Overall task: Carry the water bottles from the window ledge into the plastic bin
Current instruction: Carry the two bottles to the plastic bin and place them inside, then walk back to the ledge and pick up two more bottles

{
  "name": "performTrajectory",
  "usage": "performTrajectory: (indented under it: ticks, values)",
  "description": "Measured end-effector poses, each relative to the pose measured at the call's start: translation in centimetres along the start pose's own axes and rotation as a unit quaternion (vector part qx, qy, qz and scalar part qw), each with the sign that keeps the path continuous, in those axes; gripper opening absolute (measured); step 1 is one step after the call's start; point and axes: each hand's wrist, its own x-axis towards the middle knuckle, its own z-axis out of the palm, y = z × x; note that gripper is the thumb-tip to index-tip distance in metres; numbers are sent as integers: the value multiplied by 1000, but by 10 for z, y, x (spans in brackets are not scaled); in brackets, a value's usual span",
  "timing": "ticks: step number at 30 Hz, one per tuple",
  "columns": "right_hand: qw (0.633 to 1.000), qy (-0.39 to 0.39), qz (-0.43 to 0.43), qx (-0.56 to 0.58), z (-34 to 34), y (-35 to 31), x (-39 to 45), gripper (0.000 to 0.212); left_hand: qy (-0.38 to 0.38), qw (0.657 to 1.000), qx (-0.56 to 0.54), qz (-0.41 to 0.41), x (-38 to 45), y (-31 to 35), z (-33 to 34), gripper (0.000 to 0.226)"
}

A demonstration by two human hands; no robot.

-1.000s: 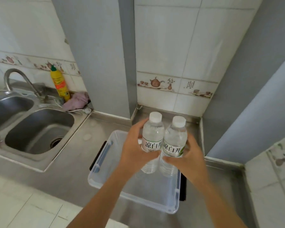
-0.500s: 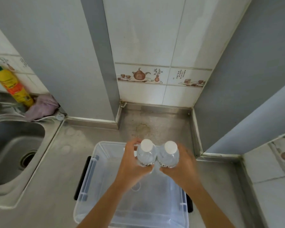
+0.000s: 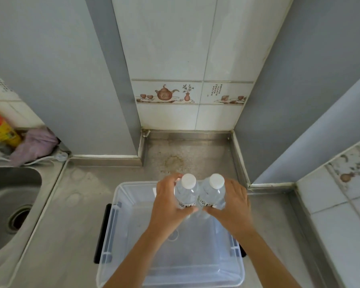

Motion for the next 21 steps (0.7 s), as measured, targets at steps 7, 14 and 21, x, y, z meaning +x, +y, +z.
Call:
performTrajectory:
  ticks: [7, 14, 21]
  values:
    - [999, 16, -5, -32, -11, 0, -25, 64, -15, 1000, 23, 11, -12, -6, -3, 78]
    - [980, 168, -22, -106, -44, -6, -76, 42, 90, 965, 201, 141, -25, 42, -16, 52]
    - [949, 279, 7, -145, -83, 15, -159, 37, 72, 921, 298, 241, -73, 93, 2, 43]
